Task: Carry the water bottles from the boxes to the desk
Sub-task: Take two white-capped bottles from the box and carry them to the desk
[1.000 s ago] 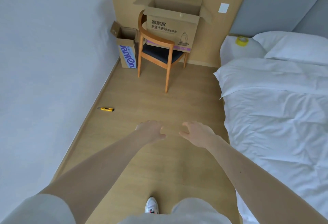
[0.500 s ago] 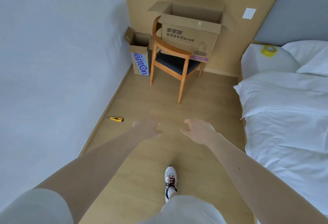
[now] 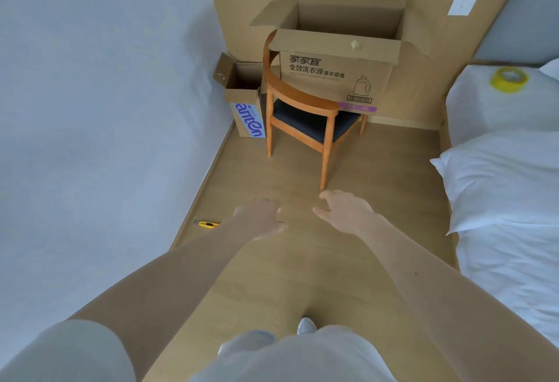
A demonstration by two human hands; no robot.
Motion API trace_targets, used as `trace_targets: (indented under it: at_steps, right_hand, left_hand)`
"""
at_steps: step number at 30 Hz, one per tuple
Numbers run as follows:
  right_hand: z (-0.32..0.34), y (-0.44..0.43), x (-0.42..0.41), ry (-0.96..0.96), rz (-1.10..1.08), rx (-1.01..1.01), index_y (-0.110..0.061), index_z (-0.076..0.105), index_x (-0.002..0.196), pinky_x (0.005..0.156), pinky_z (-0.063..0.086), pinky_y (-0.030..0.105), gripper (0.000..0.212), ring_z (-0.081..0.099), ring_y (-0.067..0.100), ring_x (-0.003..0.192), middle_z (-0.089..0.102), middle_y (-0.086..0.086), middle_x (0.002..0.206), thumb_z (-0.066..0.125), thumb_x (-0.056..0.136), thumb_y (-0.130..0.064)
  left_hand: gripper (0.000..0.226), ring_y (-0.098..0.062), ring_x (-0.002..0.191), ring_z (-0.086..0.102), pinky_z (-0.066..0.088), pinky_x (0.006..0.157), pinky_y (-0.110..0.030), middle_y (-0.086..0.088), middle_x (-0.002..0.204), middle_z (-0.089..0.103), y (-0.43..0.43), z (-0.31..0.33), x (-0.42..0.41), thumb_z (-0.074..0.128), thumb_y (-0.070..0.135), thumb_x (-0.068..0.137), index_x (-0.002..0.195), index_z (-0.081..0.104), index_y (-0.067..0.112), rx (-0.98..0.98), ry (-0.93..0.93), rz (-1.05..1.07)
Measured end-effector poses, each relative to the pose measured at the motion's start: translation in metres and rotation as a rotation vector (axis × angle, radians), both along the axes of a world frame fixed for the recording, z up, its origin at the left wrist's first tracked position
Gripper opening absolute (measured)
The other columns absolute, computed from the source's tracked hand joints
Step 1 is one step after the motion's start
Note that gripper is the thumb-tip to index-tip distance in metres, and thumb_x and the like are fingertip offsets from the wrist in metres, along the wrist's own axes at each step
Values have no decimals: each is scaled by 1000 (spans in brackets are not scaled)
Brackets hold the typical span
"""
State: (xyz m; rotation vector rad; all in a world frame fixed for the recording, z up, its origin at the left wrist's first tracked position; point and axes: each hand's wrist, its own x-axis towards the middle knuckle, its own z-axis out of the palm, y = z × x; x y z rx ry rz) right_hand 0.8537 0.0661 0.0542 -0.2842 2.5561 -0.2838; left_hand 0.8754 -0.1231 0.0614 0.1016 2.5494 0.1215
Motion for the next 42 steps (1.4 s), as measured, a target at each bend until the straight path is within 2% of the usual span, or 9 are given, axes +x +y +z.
trace_targets:
  at_steps: [9,12,16,20,26,34,38,42]
  right_hand:
    - [3,21,-83,23,-87,25,-16,37,143,94,44,40,50,49,27,121,51,7,132,36,102,-45]
    - [1,29,-119,33,-146,43,-16,41,139,92,44,39,48,49,26,119,51,7,130,37,101,-45]
    - [5,34,-176,51,-209,79,-17,36,144,94,43,38,50,48,26,121,50,7,132,36,102,-45]
    - [15,26,-239,69,-256,89,-17,37,143,91,43,37,49,49,25,119,51,6,131,35,102,-44]
    - [26,18,-315,90,-319,96,-19,38,143,94,44,39,48,48,26,121,50,6,133,36,102,-44]
    - [26,26,-390,96,-344,112,-17,40,141,93,43,39,48,48,27,121,51,7,132,38,101,-44]
    - [22,39,-432,109,-337,89,-17,37,145,98,39,40,51,42,27,129,46,7,142,37,102,-44]
    - [14,56,-481,111,-320,36,-19,40,143,96,41,39,48,45,28,124,49,8,135,38,102,-43]
  left_hand:
    - [51,-19,123,50,45,94,-37,2,135,52,14,-6,-114,51,48,93,138,45,24,47,18,-97]
    - [49,-19,121,51,45,95,-37,3,136,51,22,-2,-166,50,48,94,136,46,23,54,43,-158]
    - [49,-20,120,52,47,92,-36,2,134,52,28,9,-242,51,49,94,135,47,21,77,89,-244]
    - [47,-22,117,53,48,91,-40,-1,131,54,26,13,-316,51,48,94,131,49,19,122,108,-308]
    - [49,-22,116,52,48,91,-40,-1,131,54,22,11,-410,49,48,95,134,46,19,136,109,-385]
    - [50,-21,120,51,48,89,-35,0,135,53,36,8,-490,49,47,96,138,44,19,174,110,-424]
    - [48,-23,121,51,46,92,-38,0,136,53,49,3,-527,48,46,97,136,45,19,186,151,-430]
    - [44,-22,116,53,47,92,-39,-1,130,58,62,-3,-565,49,45,97,132,48,18,189,202,-398]
